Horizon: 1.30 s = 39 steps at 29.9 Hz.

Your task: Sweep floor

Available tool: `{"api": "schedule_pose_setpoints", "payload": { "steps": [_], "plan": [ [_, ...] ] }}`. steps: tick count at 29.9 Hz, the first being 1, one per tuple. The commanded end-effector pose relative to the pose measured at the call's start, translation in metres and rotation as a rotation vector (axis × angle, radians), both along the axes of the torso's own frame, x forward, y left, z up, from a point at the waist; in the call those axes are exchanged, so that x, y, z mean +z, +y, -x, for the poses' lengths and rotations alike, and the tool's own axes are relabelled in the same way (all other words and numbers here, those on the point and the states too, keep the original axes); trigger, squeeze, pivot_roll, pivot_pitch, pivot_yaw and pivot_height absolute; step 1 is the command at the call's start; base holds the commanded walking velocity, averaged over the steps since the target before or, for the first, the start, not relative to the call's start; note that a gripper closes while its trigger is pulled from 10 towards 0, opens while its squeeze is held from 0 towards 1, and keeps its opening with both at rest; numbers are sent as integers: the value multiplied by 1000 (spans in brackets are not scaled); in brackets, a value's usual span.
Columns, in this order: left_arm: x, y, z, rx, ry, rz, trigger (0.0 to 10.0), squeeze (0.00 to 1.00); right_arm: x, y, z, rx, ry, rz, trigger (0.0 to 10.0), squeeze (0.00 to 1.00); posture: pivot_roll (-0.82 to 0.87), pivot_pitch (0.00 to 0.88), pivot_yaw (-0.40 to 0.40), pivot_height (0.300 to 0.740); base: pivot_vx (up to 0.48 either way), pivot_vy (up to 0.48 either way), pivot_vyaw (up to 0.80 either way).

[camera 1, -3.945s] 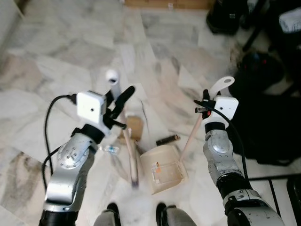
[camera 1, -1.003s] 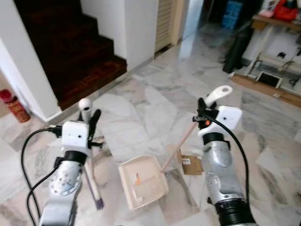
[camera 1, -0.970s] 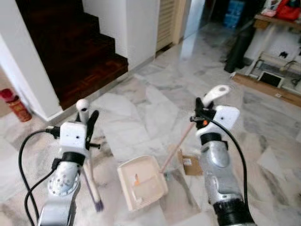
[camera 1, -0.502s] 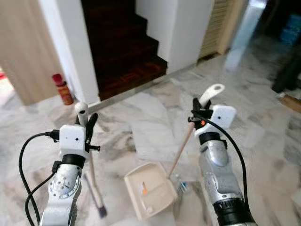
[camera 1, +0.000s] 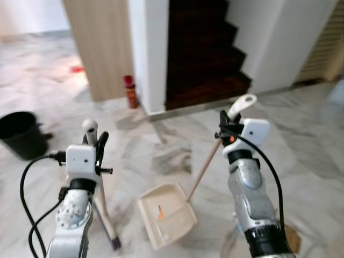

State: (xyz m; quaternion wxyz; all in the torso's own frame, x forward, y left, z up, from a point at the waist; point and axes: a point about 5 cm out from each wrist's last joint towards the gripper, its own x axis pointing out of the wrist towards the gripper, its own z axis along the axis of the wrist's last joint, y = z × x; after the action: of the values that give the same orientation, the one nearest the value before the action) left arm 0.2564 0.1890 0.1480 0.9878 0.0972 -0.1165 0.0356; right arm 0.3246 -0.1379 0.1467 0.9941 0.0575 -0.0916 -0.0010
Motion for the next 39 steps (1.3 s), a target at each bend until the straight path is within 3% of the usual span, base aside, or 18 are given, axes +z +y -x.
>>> {"api": "schedule_pose_setpoints", "payload": {
  "steps": [1, 11, 18, 22, 32, 39],
  "plan": [
    [11, -1, 1, 0, -51, -11, 10000, 0, 17, 3, -2, 8, -68, -5, 10000, 0, 7, 29, -52, 740, 0, 0, 800],
    [12, 0, 2, 5, -50, -13, 10000, 0, 17, 6, -2, 18, -62, -15, 10000, 0, 13, 35, -49, 740, 0, 0, 614],
    [8, 1, 5, 17, -28, 17, 10000, 0, 10, 8, -3, 39, -9, -91, 10000, 0, 18, 39, -48, 740, 0, 0, 0],
    [5, 5, 6, 40, -22, 52, 10000, 0, 8, 9, -2, 53, -1, -83, 10000, 0, 16, 37, -47, 740, 0, 0, 0],
    [4, 2, 5, 27, -11, 61, 10000, 0, 12, 11, -3, 76, -11, -79, 10000, 0, 14, 26, -53, 740, 0, 0, 479],
    [6, 0, -1, 25, -32, 59, 10000, 0, 14, 10, -6, 89, -13, -69, 10000, 0, -47, 15, -68, 740, 0, 0, 0]
  ]
}}
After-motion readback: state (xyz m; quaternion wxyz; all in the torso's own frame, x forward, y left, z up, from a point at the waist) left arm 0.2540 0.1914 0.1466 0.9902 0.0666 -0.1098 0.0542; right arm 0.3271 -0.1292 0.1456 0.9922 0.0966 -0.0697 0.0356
